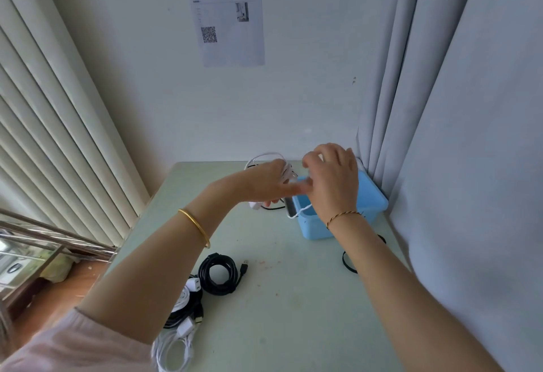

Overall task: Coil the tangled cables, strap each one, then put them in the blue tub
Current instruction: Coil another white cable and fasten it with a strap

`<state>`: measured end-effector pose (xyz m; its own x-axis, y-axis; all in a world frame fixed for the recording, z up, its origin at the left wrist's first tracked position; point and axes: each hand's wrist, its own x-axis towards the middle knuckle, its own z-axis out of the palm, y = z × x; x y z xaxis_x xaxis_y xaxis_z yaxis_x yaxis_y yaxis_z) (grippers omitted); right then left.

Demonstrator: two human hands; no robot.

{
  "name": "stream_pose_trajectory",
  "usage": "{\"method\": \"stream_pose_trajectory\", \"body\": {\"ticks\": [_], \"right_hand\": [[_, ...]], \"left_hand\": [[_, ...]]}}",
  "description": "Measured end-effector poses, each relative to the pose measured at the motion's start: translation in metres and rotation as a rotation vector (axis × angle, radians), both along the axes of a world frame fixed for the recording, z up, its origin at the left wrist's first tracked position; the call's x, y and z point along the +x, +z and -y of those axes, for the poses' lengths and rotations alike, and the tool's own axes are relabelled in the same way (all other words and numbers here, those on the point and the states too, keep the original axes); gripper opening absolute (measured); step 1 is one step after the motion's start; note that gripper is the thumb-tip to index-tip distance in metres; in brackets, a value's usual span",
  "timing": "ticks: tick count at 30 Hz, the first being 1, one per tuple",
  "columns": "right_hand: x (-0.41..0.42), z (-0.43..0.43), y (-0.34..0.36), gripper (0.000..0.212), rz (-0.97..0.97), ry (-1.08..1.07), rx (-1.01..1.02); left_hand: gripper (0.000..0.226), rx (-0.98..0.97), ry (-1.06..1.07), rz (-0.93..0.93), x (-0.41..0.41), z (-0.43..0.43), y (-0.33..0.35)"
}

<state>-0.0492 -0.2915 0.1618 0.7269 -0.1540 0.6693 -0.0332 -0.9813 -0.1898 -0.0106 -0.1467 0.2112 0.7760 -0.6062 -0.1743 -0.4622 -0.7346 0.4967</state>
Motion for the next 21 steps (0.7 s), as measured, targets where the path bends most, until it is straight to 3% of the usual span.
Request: {"method": "stream_pose_trajectory", "body": {"ticks": [3,5,9,11,13,15,17,19,21], "right_hand": [[0.001,0.01,-0.006,0.026,0.031,-0.035,0.118],[0.005,0.015,-0.014,0.007,-0.088,0.03,0.301],[0.012,0.022,-0.036,0.015,-0.227,0.061,0.647],[0.011,0.034,-0.051,0.015,-0.412,0.044,0.736],[0.004,0.041,-0.07,0.013,-0.767,0.088,0.828],[-0.003,0.039,-0.086,0.015,-1.128,0.148,0.771],[-0.003,0.033,-0.091,0.017,-1.271,0.162,0.564],[0.004,0.031,-0.089,0.024,-1.187,0.188,0.35],[0.012,0.031,-0.081,0.029,-0.919,0.219,0.305]], "left_hand": [[0.025,0.119,0.045,0.152,0.009,-0.013,-0.002],[0.018,0.054,0.175,0.193,0.015,-0.02,-0.002],[0.021,-0.055,0.384,0.332,0.021,-0.026,0.006],[0.022,-0.13,0.523,0.439,0.029,-0.035,0.014],[0.025,-0.224,0.628,0.513,0.038,-0.043,0.022],[0.026,-0.245,0.64,0.532,0.042,-0.042,0.026],[0.024,-0.215,0.565,0.467,0.039,-0.035,0.026],[0.025,-0.168,0.499,0.348,0.034,-0.027,0.023],[0.029,-0.156,0.462,0.244,0.033,-0.025,0.018]]}}
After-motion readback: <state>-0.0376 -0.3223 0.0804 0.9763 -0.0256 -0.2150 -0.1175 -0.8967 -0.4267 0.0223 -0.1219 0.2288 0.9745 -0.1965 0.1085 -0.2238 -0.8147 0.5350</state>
